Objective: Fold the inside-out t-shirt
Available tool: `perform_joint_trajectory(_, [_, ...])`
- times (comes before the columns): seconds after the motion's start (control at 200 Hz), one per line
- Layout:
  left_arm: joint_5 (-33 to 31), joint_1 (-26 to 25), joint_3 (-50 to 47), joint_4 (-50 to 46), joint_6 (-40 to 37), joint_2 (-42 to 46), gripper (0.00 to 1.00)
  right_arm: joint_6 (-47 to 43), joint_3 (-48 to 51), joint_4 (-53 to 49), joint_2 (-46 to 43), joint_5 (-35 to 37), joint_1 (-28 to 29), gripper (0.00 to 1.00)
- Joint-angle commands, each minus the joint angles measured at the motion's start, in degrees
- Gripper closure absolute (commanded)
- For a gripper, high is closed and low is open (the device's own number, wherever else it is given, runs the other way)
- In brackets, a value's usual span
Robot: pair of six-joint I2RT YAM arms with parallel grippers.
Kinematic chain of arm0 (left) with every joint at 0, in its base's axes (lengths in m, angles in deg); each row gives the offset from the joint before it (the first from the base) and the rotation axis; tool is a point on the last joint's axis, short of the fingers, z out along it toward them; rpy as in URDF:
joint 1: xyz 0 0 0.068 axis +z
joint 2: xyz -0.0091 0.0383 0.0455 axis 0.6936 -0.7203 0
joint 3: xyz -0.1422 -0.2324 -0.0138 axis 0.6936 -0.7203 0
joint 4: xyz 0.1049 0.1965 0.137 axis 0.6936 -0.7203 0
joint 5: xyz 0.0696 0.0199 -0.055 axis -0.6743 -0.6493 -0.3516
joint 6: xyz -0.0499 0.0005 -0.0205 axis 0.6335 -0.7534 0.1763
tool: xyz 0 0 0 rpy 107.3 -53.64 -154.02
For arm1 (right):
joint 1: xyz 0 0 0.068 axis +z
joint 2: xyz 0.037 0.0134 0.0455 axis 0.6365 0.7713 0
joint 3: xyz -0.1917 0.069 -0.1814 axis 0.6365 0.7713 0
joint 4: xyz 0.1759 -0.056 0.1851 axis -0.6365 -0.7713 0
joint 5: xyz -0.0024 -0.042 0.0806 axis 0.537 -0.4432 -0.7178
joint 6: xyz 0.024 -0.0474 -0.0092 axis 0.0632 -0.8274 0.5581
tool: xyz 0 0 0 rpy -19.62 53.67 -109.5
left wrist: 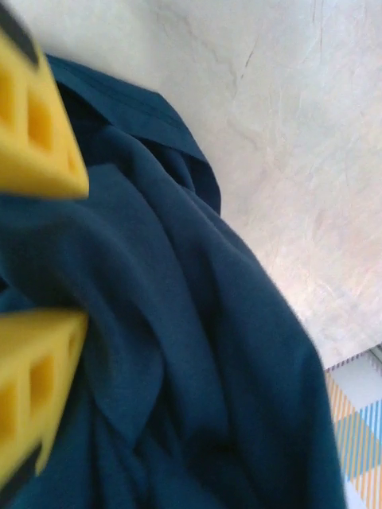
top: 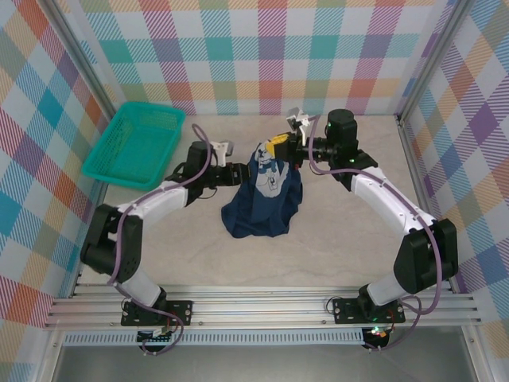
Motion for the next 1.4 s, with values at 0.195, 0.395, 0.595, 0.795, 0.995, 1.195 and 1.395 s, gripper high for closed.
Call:
perform_joint_trajectory(0.195, [-5.3,8.4,-7.9,2.8,6.9,8.3,1.0,-2.5,8.9,-0.3,-14.7,1.7,-4.7,1.0])
perform_joint_trajectory(0.395, [-8.1,7.8,-21.7,1.0,8.2,18.1,1.0,-0.1,24.3,-5.7,-23.2,10.6,-3.5,1.0])
perform_joint_trajectory(0.595, [-18.2,7.4,-27.5,-3.5,4.5,21.6,0.88,8.9,35.4,-7.6,-25.3,22.7,-1.8,1.0])
perform_joint_trajectory(0.795, [-20.1,-5.9,-25.2,-7.0,-1.6,30.7,0.44,10.8,36.9,-9.8,-23.5,23.2,-0.3,1.0])
perform_joint_trajectory(0.995, [-23.5,-23.5,-19.8,-4.8,-7.1,25.6,0.31,11.8,34.9,-10.6,-23.1,24.1,-0.3,1.0])
perform_joint_trajectory(1.195, [-29.3,-29.7,-10.9,-8.1,-12.9,10.4,0.46,11.4,31.8,-13.2,-22.9,27.1,-0.3,1.0])
perform_joint_trajectory(1.395, [-27.5,-20.2,-16.3,-5.3,-11.1,22.8,1.0,9.1,30.2,-19.7,-26.0,33.1,-0.3,1.0])
